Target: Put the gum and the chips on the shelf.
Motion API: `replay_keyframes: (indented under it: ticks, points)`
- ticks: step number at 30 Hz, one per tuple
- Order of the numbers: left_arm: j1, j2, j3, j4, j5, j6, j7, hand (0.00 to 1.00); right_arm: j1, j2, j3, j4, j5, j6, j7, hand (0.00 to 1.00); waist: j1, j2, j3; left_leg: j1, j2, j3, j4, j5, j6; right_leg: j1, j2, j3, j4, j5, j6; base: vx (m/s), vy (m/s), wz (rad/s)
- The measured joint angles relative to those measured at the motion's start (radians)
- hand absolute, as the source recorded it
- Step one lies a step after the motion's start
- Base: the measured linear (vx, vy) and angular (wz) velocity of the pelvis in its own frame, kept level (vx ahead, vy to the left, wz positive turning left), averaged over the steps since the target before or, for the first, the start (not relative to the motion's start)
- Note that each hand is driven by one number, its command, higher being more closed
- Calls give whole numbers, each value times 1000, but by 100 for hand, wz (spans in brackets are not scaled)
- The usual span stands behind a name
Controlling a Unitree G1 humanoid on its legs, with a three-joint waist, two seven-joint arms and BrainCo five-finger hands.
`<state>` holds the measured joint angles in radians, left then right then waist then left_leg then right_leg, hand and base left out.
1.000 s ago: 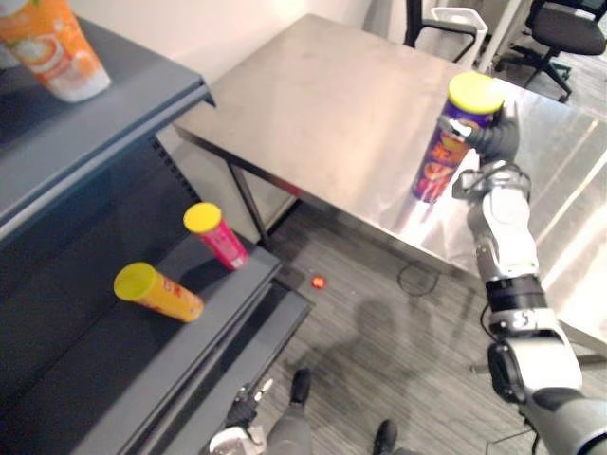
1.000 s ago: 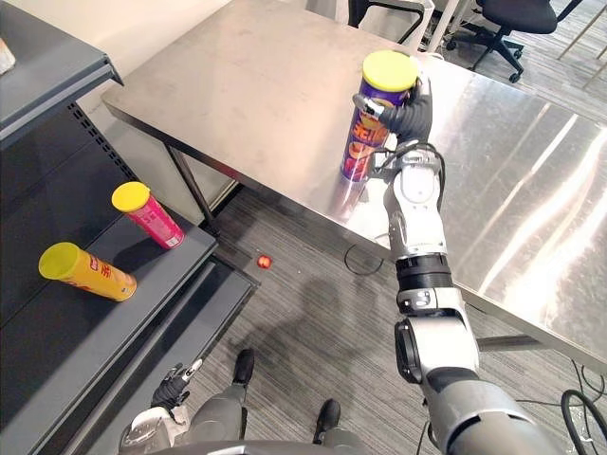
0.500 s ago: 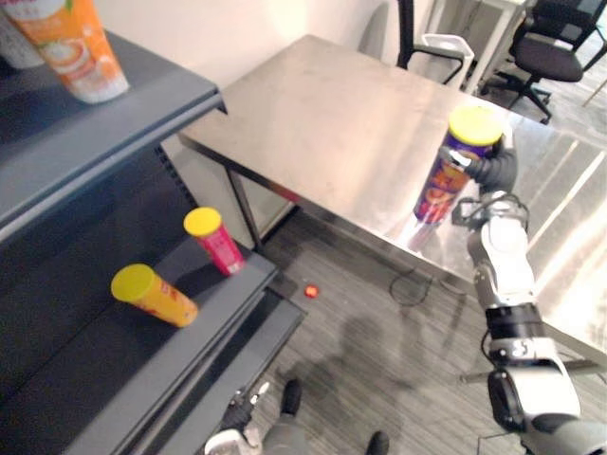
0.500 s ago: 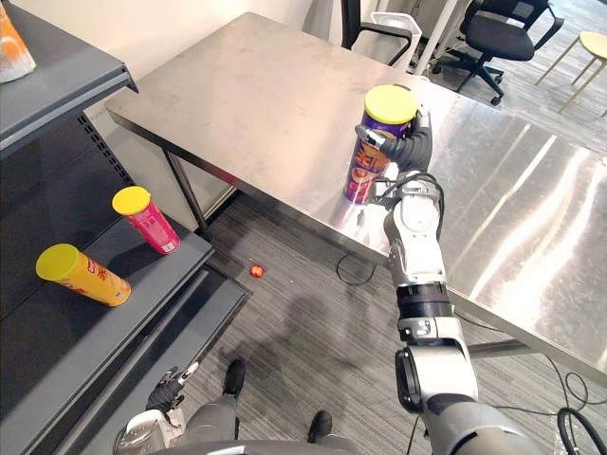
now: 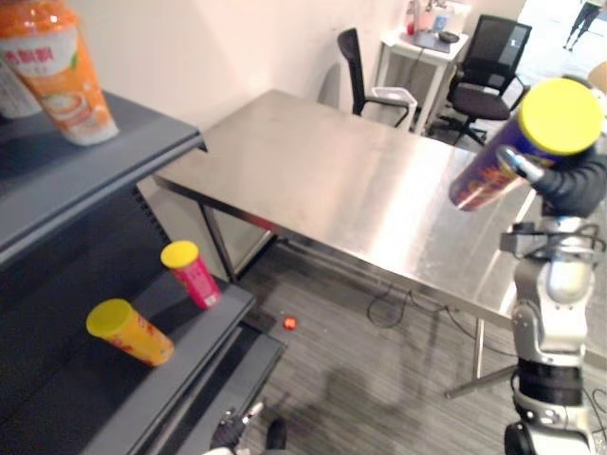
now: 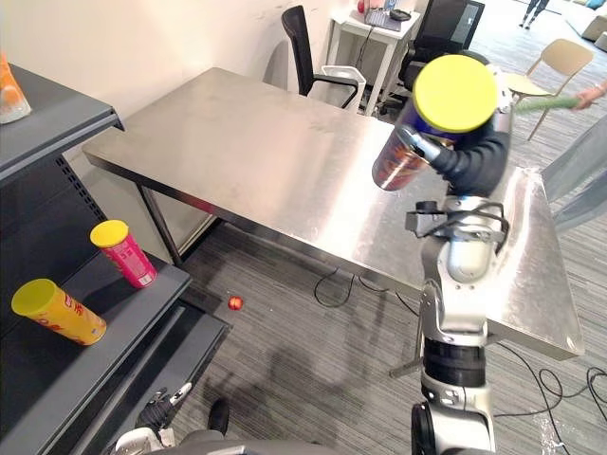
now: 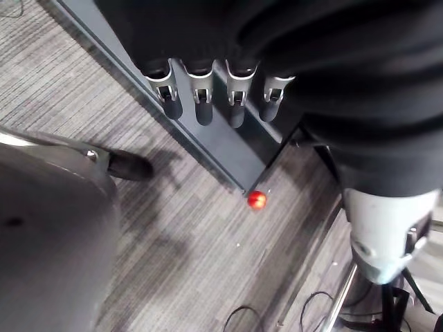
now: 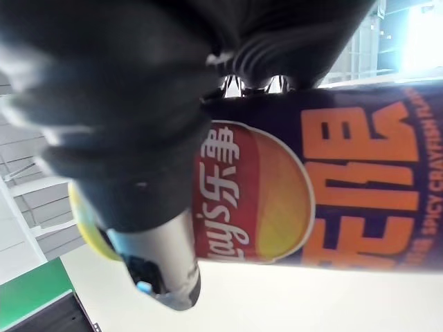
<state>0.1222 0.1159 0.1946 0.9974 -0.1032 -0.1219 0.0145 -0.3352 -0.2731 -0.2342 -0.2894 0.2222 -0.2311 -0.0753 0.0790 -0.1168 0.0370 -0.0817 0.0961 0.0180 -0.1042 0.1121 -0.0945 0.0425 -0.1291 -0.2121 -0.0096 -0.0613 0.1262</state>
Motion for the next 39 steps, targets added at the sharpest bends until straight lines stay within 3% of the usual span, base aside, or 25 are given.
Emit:
replay_keyframes:
  ticks: [5,12,14,18,21,26,27,28,30,32,35,37,38,39]
  points:
    - [17,6,3,0,0,0,-2,0,34,-4,-23,-31,34,-1,28,100,-19,4,-12,3,1,4,0,-1,-3,-6,-1,5,15,-3,-1,-9,1,-2]
    - [89,13,23,51,-6,14,-49,0,114,-4,9,-61,80,-1,82,100,-21,25,-34,42,5,57,0,-15,-1,-4,-3,58,25,-5,-1,15,-3,-23]
    - [107,12,26,69,-59,34,-98,0,154,1,13,-61,112,2,92,100,-22,31,-36,54,4,57,7,-18,-2,-5,-7,58,59,-26,-3,15,-5,1]
    - [117,16,19,67,-117,38,-124,0,183,40,65,-59,141,9,109,100,-21,32,-24,64,-2,40,43,-25,0,-27,-18,51,191,-97,-7,-2,-29,13]
    - [114,5,40,56,-131,38,-131,0,183,95,132,-59,153,10,116,100,-19,48,14,3,1,-24,196,-81,-10,-22,-22,1,273,-147,-21,-99,-71,44]
    - [118,-35,83,19,-129,37,-131,0,164,112,164,-59,180,10,121,100,3,100,47,-124,29,-166,163,-37,-37,-74,25,-168,337,-187,-82,-190,-141,107]
    - [117,-37,88,28,-129,38,-129,0,161,109,157,-58,178,10,117,100,11,115,57,-131,51,-116,121,-80,20,-69,30,-228,309,-176,-98,-220,-112,135]
    - [112,-40,94,36,-132,39,-128,0,159,107,140,-56,172,10,114,100,12,94,70,-154,61,-16,133,-115,101,-63,-1,-291,283,-162,-121,-236,-70,166]
    - [105,-43,111,41,-134,40,-127,0,130,119,83,-49,170,11,96,100,9,92,103,-196,53,224,304,-84,154,-57,-82,-400,275,-148,-130,-220,-91,171]
    - [126,-50,128,39,-134,39,-126,0,130,116,46,-50,168,10,75,100,0,103,103,-172,64,338,429,-104,146,-34,-114,-492,233,-121,-127,-124,-92,158]
    - [137,-58,140,40,-136,39,-130,0,130,112,-23,-50,131,8,57,100,-26,133,96,-61,142,438,518,-186,123,-22,-129,-650,203,-102,-123,-98,-5,144]
    - [135,-73,158,42,-136,39,-135,0,133,113,-40,-50,128,9,47,100,-38,146,89,12,177,448,465,-166,104,-23,-129,-722,209,-99,-117,-81,101,131]
    - [131,-80,160,52,-136,39,-138,0,133,113,-46,-50,128,9,41,100,-40,163,80,43,174,442,391,-161,82,-24,-130,-748,216,-96,-113,-68,215,120]
    - [121,-81,169,69,-136,40,-139,0,136,117,-63,-50,128,10,39,100,-41,159,82,48,164,445,337,-168,70,-21,-137,-778,226,-79,-92,-45,212,89]
